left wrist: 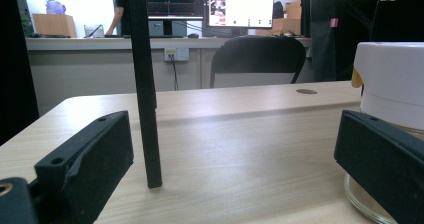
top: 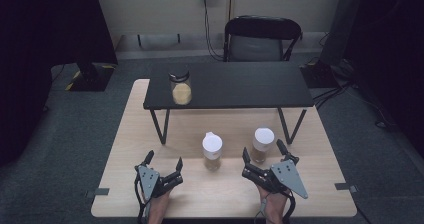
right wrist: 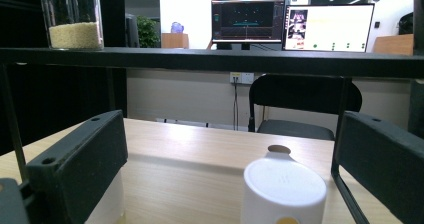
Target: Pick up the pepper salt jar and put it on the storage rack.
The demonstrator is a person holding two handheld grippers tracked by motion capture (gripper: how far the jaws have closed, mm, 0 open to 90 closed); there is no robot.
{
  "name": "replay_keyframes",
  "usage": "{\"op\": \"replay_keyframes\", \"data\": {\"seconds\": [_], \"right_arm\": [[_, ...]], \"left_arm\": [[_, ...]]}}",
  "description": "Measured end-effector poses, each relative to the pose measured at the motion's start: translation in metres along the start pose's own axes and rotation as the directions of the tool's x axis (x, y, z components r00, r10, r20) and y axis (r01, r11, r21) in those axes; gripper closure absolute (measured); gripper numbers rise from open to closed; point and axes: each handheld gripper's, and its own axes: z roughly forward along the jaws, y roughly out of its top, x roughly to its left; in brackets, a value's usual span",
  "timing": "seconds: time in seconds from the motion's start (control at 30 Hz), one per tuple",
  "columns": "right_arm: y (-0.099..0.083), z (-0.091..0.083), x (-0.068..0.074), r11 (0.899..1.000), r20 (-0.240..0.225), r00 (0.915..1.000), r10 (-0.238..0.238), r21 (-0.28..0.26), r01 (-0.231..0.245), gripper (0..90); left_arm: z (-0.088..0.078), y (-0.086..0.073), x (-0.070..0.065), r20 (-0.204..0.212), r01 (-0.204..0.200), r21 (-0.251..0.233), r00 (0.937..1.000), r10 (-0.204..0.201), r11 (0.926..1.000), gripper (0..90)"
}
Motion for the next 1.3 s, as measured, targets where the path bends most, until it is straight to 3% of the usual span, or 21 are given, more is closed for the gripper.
{"op": "replay_keyframes", "data": {"seconds": [0.6,1.3], "right_arm": [[0.016,0.02,0.024,1.0,-0.067,0.9977,-0.005,0.02,0.006,0.0],[0.008,0.041,0.063,0.999,-0.145,0.9894,0.001,0.041,0.005,0.6]], "left_arm": [[0.0,0.0,0.0,0.0,0.0,0.0,1.0,0.0,1.0,1.8],[0.0,0.0,0.0,-0.001,0.0,0.0,1.0,0.0,1.0,2.0]]}}
